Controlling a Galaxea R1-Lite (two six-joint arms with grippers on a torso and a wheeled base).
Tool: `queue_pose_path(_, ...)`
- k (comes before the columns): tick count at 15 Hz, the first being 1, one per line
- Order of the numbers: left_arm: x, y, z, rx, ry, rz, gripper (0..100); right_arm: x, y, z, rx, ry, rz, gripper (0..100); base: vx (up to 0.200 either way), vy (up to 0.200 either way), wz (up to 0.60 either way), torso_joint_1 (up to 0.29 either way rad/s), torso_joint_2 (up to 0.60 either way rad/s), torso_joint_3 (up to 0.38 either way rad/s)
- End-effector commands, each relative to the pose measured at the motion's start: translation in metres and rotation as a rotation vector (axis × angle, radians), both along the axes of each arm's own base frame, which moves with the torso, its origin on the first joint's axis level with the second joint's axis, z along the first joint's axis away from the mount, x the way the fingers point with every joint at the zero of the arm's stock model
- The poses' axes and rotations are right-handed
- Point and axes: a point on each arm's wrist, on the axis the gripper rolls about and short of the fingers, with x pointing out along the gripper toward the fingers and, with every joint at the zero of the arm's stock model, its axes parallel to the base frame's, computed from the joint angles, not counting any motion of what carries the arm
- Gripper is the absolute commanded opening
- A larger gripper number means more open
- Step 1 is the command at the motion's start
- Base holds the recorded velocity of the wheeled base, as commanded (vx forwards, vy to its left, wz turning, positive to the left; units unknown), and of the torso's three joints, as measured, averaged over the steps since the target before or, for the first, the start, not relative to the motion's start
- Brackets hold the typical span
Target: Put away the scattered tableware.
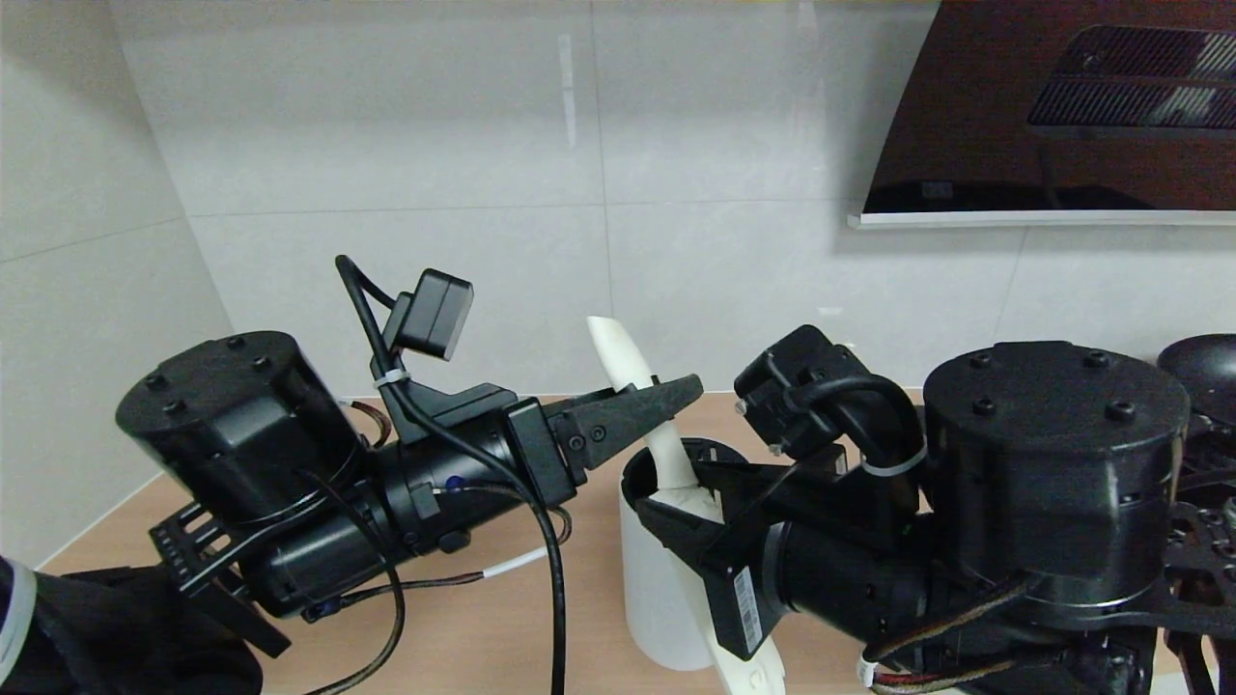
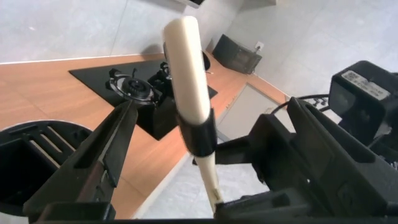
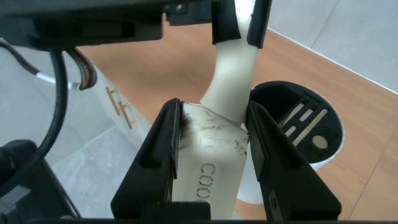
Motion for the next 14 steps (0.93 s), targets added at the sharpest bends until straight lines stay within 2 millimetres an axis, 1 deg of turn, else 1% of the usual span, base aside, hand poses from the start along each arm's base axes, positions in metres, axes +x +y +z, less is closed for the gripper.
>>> queue_pose_path(1, -0.0002, -0.0002, -0.0009, 0.002, 0.003, -0.001, 100, -0.0020, 0.0017, -0.0012, -0.003, 0.002, 0.008, 0, 0.000, 0.000, 0.00, 0.000, 0.00, 0.000)
queue_pose_path(4, -0.0006, -0.0004, -0.0012, 0.003, 0.004, -0.002, 100, -0.0042, 0.0025, -0.0012, -0.003, 0.002, 0.015, 0, 0.000, 0.000, 0.00, 0.000, 0.00, 0.000)
queue_pose_path(5, -0.0011, -0.0011, -0.0012, 0.003, 0.004, -0.006, 0, -0.0057, 0.0025, -0.0020, -0.006, 0.003, 0.019, 0, 0.000, 0.000, 0.00, 0.000, 0.00, 0.000)
queue_pose_path(11, 0.0004, -0.0023, -0.0074, 0.035, -0.010, -0.004, 0, -0.0080, 0.0001, 0.0027, 0.009, -0.005, 0.021, 0, 0.000, 0.000, 0.00, 0.000, 0.00, 0.000)
queue_pose_path(14, -0.0009, -0.0013, -0.0046, 0.029, -0.019, -0.002, 0, -0.0088, -0.0013, 0.0049, 0.017, -0.008, 0.020, 0, 0.000, 0.000, 0.00, 0.000, 0.00, 0.000)
